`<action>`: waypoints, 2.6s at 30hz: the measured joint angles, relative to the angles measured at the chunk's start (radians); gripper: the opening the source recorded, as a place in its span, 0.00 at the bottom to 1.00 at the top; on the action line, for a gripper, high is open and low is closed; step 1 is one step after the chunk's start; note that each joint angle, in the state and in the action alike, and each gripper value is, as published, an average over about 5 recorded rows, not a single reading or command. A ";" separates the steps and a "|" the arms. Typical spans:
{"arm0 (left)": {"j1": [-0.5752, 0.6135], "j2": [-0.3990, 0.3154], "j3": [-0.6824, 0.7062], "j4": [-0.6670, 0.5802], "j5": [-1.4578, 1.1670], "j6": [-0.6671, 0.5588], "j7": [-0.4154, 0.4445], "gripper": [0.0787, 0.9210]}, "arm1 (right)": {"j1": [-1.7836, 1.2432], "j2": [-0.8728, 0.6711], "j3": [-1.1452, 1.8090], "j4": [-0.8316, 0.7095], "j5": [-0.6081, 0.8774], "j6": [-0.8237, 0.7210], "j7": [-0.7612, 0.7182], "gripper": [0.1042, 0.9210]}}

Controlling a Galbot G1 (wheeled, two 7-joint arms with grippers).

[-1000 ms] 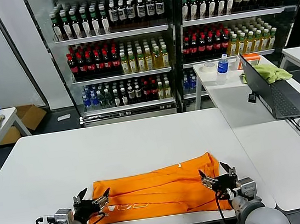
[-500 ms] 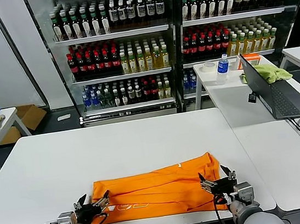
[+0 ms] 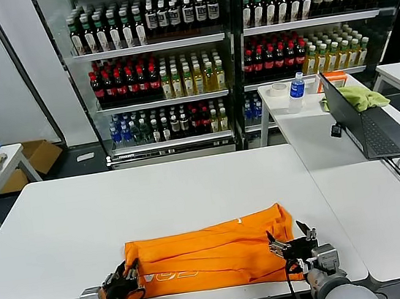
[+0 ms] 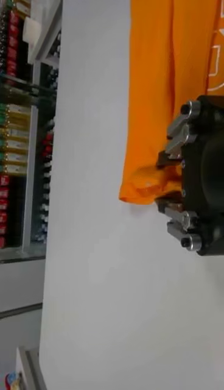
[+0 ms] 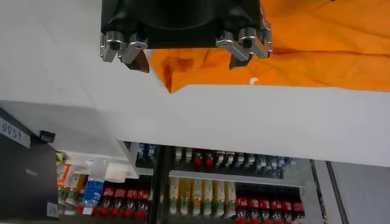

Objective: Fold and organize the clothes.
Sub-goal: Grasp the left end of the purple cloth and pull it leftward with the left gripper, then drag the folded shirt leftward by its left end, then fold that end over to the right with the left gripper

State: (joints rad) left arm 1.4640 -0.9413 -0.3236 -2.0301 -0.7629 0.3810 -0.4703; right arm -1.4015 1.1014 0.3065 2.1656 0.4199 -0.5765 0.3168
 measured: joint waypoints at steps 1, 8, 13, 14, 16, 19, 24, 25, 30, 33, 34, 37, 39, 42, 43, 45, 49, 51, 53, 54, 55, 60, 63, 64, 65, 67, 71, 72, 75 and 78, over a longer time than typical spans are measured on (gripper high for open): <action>-0.001 -0.002 0.001 0.000 0.003 0.000 0.002 0.28 | 0.000 0.001 0.000 -0.001 -0.001 0.000 0.001 0.88; -0.005 -0.023 -0.005 -0.005 0.043 0.014 0.005 0.05 | 0.002 0.004 -0.001 -0.006 -0.015 0.001 0.002 0.88; 0.007 -0.018 -0.032 -0.026 0.087 0.035 0.004 0.02 | 0.013 -0.006 0.000 0.001 -0.018 0.001 0.001 0.88; 0.010 -0.014 -0.042 -0.031 0.097 0.042 0.005 0.02 | 0.017 -0.009 0.000 0.002 -0.019 0.001 0.001 0.88; 0.018 -0.003 -0.068 -0.038 0.117 0.057 0.009 0.02 | 0.024 -0.014 0.000 0.003 -0.019 0.001 -0.001 0.88; 0.036 0.023 -0.125 -0.039 0.142 0.081 0.021 0.02 | 0.035 -0.016 -0.001 0.003 -0.021 0.001 -0.003 0.88; 0.076 0.082 -0.263 -0.010 0.179 0.116 0.057 0.02 | 0.048 -0.012 -0.005 0.002 -0.022 0.002 -0.006 0.88; 0.085 0.095 -0.294 0.000 0.189 0.121 0.067 0.02 | 0.050 -0.011 -0.006 0.002 -0.023 0.002 -0.006 0.88; 0.117 0.155 -0.449 0.063 0.238 0.141 0.127 0.02 | 0.056 -0.013 -0.006 0.006 -0.023 0.003 -0.006 0.88; 0.129 0.177 -0.517 0.083 0.254 0.151 0.159 0.02 | 0.058 -0.014 -0.007 0.007 -0.024 0.003 -0.005 0.88; 0.132 0.180 -0.534 0.084 0.258 0.155 0.168 0.02 | 0.058 -0.014 -0.008 0.007 -0.025 0.004 -0.005 0.88; 0.138 0.183 -0.563 0.070 0.263 0.166 0.189 0.02 | 0.060 -0.018 -0.007 0.012 -0.028 0.006 -0.003 0.88; 0.142 0.177 -0.569 0.048 0.260 0.171 0.197 0.02 | 0.059 -0.021 -0.004 0.016 -0.028 0.007 -0.002 0.88; 0.150 0.161 -0.560 0.002 0.239 0.177 0.205 0.02 | 0.056 -0.028 0.003 0.022 -0.029 0.007 0.000 0.88; 0.151 0.154 -0.553 -0.016 0.228 0.179 0.207 0.02 | 0.055 -0.030 0.005 0.025 -0.029 0.007 0.001 0.88; 0.152 0.142 -0.535 -0.055 0.202 0.182 0.209 0.02 | 0.054 -0.035 0.009 0.030 -0.029 0.007 0.004 0.88; 0.143 0.119 -0.486 -0.125 0.163 0.188 0.215 0.02 | 0.050 -0.044 0.010 0.040 -0.035 0.005 0.009 0.88; 0.134 0.108 -0.457 -0.150 0.147 0.190 0.217 0.02 | 0.047 -0.048 0.010 0.045 -0.039 0.005 0.010 0.88; 0.123 0.098 -0.426 -0.169 0.135 0.191 0.218 0.02 | 0.043 -0.051 0.011 0.050 -0.041 0.004 0.010 0.88; 0.116 0.094 -0.410 -0.176 0.130 0.191 0.218 0.02 | 0.041 -0.053 0.012 0.052 -0.042 0.004 0.010 0.88; 0.108 0.089 -0.393 -0.182 0.126 0.192 0.218 0.02 | 0.040 -0.054 0.013 0.053 -0.043 0.004 0.010 0.88; 0.058 0.064 -0.306 -0.196 0.112 0.194 0.217 0.02 | 0.033 -0.054 0.022 0.054 -0.047 0.003 0.012 0.88; 0.023 0.049 -0.253 -0.191 0.110 0.195 0.216 0.02 | 0.027 -0.052 0.027 0.054 -0.051 0.003 0.012 0.88; 0.011 0.044 -0.236 -0.187 0.110 0.195 0.216 0.02 | 0.025 -0.052 0.028 0.055 -0.052 0.003 0.012 0.88; -0.002 0.039 -0.219 -0.182 0.111 0.195 0.216 0.02 | 0.023 -0.052 0.030 0.056 -0.053 0.003 0.013 0.88; -0.029 0.030 -0.186 -0.169 0.114 0.195 0.218 0.02 | 0.018 -0.055 0.034 0.057 -0.054 0.003 0.012 0.88; -0.079 0.007 -0.125 -0.140 0.128 0.195 0.225 0.02 | 0.012 -0.056 0.044 0.058 -0.055 0.002 0.013 0.88; -0.090 0.002 -0.111 -0.133 0.131 0.195 0.227 0.02 | 0.010 -0.055 0.046 0.058 -0.055 0.002 0.013 0.88; -0.119 -0.010 -0.073 -0.112 0.140 0.195 0.231 0.02 | 0.004 -0.049 0.047 0.059 -0.058 0.002 0.014 0.88; -0.141 -0.018 -0.038 -0.094 0.146 0.196 0.236 0.02 | 0.002 -0.042 0.045 0.059 -0.062 0.002 0.014 0.88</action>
State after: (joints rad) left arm 1.3226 -0.9588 -0.3619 -2.1241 -0.6165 0.5768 -0.2342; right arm -1.3999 1.0593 0.3510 2.2244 0.3576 -0.5746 0.3306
